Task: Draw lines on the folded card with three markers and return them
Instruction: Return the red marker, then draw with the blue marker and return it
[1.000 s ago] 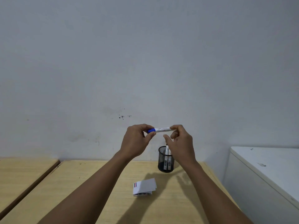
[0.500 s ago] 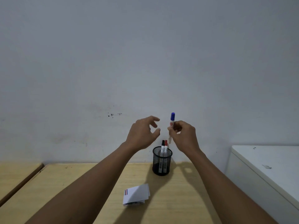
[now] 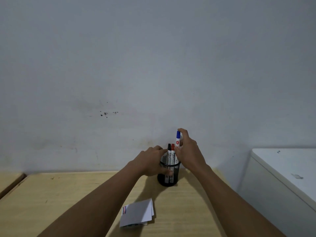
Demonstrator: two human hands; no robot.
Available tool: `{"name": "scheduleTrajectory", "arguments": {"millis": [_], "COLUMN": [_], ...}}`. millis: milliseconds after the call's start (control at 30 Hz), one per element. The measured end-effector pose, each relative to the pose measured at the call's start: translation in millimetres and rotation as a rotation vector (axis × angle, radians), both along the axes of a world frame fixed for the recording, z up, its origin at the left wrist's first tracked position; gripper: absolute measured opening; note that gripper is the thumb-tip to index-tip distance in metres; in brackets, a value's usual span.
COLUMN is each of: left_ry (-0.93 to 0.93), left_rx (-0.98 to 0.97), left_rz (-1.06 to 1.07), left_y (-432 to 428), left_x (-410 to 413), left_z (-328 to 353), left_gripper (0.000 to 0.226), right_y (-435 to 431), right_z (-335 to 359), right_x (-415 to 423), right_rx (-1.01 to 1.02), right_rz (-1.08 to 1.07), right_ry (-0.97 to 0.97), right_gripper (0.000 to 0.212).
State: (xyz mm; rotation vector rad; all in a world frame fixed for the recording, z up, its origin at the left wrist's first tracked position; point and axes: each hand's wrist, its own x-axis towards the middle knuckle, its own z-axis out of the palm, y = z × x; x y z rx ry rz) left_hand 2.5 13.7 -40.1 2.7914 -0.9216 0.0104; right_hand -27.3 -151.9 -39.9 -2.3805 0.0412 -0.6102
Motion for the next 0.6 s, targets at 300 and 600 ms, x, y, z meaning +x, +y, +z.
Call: {"name": "scheduleTrajectory", "arguments": {"millis": [300,600], "left_ry": [-0.038,-0.142], "left_rx": [-0.066,-0.104], "left_rz": [-0.01,0.016], "left_y": [3.4,3.6], "left_x": [7.9,7.0], "left_z": [-12.4,-17.4], "left_gripper": [0.079,0.07], "right_y": [4.8,-0.9], "right_z": [-17.1,-11.7], "right_x": [4.5,3.2], "right_rx": [-0.091,-0.248], "right_rz": [-0.02,-0.027], "right_ry": [0.122,0.162], "right_gripper": [0.061,0.046]}}
